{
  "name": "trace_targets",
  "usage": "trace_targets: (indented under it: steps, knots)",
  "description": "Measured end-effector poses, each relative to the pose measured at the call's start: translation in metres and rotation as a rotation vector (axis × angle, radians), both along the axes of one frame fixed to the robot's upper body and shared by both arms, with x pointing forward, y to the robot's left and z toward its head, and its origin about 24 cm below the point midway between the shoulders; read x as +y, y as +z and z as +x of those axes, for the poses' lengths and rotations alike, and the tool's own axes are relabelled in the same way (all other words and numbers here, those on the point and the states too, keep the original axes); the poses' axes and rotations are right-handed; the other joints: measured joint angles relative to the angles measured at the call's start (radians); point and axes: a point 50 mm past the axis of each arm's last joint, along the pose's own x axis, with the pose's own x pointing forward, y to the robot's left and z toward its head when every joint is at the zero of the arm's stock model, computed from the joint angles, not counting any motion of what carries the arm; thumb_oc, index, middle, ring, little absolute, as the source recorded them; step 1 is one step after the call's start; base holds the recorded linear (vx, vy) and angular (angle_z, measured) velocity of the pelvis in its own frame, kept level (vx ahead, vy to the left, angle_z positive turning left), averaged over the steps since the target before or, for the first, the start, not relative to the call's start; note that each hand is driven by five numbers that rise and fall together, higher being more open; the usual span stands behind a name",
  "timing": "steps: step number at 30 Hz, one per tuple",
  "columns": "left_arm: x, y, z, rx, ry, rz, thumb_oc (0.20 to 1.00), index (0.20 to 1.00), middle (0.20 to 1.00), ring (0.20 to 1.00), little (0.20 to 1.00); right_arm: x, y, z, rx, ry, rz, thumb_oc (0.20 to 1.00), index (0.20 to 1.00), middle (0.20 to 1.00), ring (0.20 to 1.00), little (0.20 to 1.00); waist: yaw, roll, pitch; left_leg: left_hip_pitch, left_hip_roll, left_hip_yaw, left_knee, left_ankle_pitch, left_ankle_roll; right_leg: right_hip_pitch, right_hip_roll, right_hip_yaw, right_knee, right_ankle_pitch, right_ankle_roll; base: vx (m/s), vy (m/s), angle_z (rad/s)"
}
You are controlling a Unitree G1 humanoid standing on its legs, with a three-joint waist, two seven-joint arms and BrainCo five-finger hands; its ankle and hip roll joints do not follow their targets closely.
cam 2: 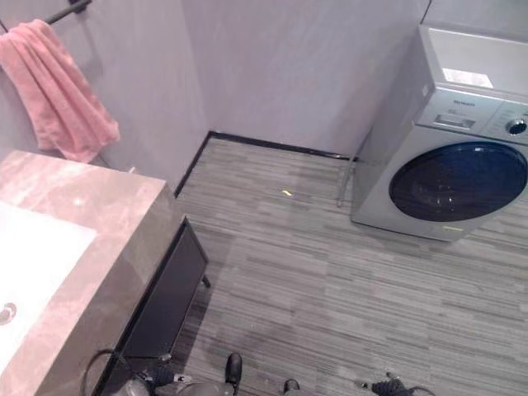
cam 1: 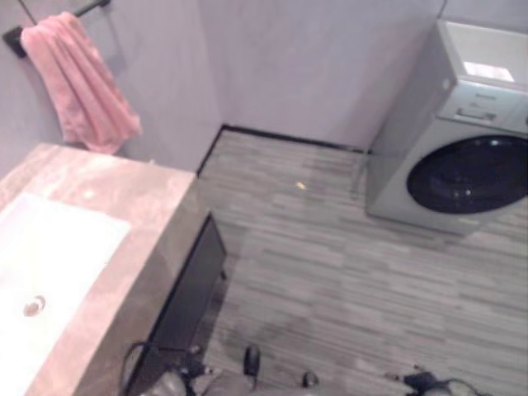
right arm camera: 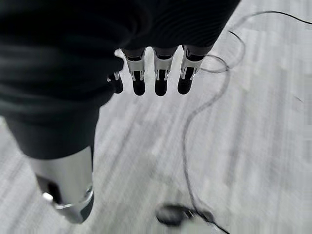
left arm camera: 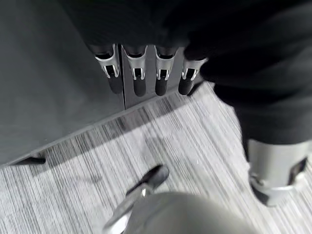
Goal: Put brush and paste in cup on sink, flatten towel.
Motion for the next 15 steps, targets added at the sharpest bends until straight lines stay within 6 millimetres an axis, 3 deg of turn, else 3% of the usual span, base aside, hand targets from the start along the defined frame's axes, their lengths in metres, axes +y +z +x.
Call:
trace_targets:
  steps: [5, 7, 9, 11, 13, 15]
  knots:
    - [0.001, -0.001, -0.004, 0.019, 0.012, -0.007, 1.0, 1.0, 1.0, 1.0, 1.0, 0.006, -0.004, -0.008, 0.038, -0.024, 0.03, 1.0, 1.0, 1.0, 1.0, 1.0, 0.004, 0.013, -0.015, 0.036, -0.018, 0.017, 0.003, -0.032, 0.036, 0.004, -0.015, -0.021, 0.055, -0.002, 0.032, 0.16, 0.273, -0.14]
    - [-0.002, -0.003, -0.008, 0.038, 0.006, -0.02, 1.0, 1.0, 1.0, 1.0, 1.0, 0.007, -0.003, -0.001, 0.023, -0.016, 0.032, 1.0, 1.0, 1.0, 1.0, 1.0, 0.009, 0.034, -0.03, 0.063, 0.0, 0.032, 0.002, -0.049, 0.043, -0.089, -0.009, -0.024, 0.255, -0.017, 0.056, 0.09, 0.2, -0.35]
    - [-0.002, -0.003, -0.01, 0.05, -0.002, -0.021, 1.0, 1.0, 1.0, 1.0, 1.0, 0.011, -0.003, 0.011, -0.007, -0.003, 0.041, 1.0, 1.0, 1.0, 1.0, 1.0, 0.026, 0.021, -0.023, 0.099, 0.0, 0.078, 0.004, -0.069, 0.059, -0.234, -0.035, -0.078, 0.562, -0.041, 0.077, 0.08, 0.158, -0.56]
    - [-0.001, -0.005, -0.016, 0.065, 0.007, -0.014, 1.0, 1.0, 1.0, 1.0, 1.0, 0.016, -0.004, 0.013, -0.015, 0.001, 0.054, 1.0, 1.0, 1.0, 1.0, 1.0, 0.032, 0.005, -0.03, 0.116, -0.009, 0.096, -0.002, -0.079, 0.066, -0.267, -0.077, -0.149, 0.645, -0.03, 0.056, 0.12, 0.115, -0.31]
    - [0.0, -0.005, -0.016, 0.07, 0.009, -0.009, 1.0, 1.0, 1.0, 1.0, 1.0, 0.019, -0.007, 0.006, 0.001, -0.004, 0.064, 1.0, 1.0, 1.0, 1.0, 1.0, 0.03, 0.001, -0.031, 0.128, -0.005, 0.096, -0.006, -0.1, 0.079, -0.297, -0.062, -0.172, 0.619, -0.054, 0.05, 0.16, 0.024, -0.2]
    - [0.0, -0.004, -0.014, 0.069, 0.008, -0.01, 1.0, 1.0, 1.0, 1.0, 1.0, 0.021, -0.007, 0.007, -0.002, -0.002, 0.072, 1.0, 1.0, 1.0, 1.0, 1.0, 0.029, 0.01, -0.025, 0.127, 0.012, 0.1, -0.011, -0.094, 0.071, -0.295, -0.024, -0.178, 0.492, -0.066, 0.025, 0.22, -0.022, -0.15]
